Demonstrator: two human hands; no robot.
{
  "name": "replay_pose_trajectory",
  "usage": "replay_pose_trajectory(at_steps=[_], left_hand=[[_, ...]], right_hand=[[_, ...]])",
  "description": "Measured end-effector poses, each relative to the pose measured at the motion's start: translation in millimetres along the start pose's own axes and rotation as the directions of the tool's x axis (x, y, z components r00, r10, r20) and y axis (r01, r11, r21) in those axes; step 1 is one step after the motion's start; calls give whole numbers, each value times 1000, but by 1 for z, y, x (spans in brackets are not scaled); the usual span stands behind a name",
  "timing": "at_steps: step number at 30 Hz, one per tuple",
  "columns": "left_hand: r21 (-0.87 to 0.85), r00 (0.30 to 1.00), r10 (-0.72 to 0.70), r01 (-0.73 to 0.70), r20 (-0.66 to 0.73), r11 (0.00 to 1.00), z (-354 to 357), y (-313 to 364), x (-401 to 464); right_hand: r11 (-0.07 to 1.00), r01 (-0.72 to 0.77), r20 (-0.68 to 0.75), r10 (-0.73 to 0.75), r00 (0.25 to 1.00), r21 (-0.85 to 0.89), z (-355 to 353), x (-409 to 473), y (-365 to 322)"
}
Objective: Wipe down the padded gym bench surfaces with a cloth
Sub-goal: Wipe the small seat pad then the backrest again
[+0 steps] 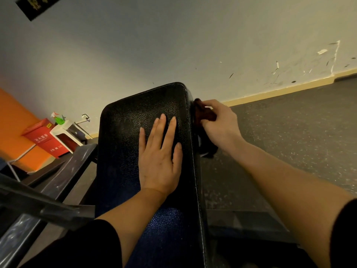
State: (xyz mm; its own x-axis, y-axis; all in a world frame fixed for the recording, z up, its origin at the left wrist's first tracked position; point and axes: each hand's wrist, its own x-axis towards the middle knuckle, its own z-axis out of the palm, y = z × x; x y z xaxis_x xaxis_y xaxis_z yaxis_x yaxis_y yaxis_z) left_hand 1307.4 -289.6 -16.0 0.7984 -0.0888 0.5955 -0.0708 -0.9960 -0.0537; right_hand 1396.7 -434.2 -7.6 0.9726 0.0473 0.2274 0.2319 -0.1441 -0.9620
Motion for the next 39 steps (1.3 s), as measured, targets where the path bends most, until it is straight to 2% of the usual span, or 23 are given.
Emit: replay_pose_trajectory(at_steps=[3, 6, 10, 13, 15, 19, 22, 25, 27, 29, 31, 33, 37, 39], left_hand=[[-11, 1000, 3, -4, -8, 1000, 0, 0, 0], [-5, 1000, 3, -3, -12, 1000, 1, 0, 1], [0, 1000, 11, -11, -18, 1000, 2, 0, 1], [-14, 1000, 12, -13, -22, 1000, 2, 0, 1], [-17, 1000, 15, -16, -23, 1000, 2, 0, 0], [-7, 1000, 16, -16, -18, 1000, 4, -1, 0], [7, 1000, 16, -16, -21, 1000, 4, -1, 0], [10, 999, 20, -20, -25, 1000, 4, -1, -1], [11, 999, 22, -22, -30, 1000, 4, -1, 0], [14, 999, 19, -18, -26, 1000, 4, -1, -1], [14, 1000, 21, -20, -23, 1000, 4, 0, -1], [14, 1000, 19, -19, -21, 1000, 4, 0, 0], [22, 1000, 19, -18, -23, 1000, 3, 1, -1], [27, 1000, 12, -12, -19, 1000, 3, 1, -1]], right_hand=[[993, 86, -70, -80, 994, 85, 1, 14, -13], [978, 81, 16, -86, 996, 193, 9, 11, -16], [999, 25, 21, -26, 999, 32, 1, 4, -1], [996, -72, -131, 65, 989, -46, -9, 13, 1], [1000, -4, -195, -1, 981, -24, -13, 21, -5], [982, 130, -30, -127, 991, 138, 2, 22, -27], [967, 132, -11, -133, 991, 219, 15, -3, -6], [996, 19, 68, -24, 997, 82, 10, -19, 34], [999, -4, -2, 4, 1000, 54, 3, -17, 40], [980, 21, -69, -8, 998, 196, 0, -8, 22], [905, 15, 18, -25, 1000, 425, 5, 2, 0], [850, 18, 69, -64, 996, 527, 12, -1, -8], [924, 129, 42, -155, 987, 361, 7, -53, 19], [931, 142, 55, -170, 984, 336, 3, -73, 30]])
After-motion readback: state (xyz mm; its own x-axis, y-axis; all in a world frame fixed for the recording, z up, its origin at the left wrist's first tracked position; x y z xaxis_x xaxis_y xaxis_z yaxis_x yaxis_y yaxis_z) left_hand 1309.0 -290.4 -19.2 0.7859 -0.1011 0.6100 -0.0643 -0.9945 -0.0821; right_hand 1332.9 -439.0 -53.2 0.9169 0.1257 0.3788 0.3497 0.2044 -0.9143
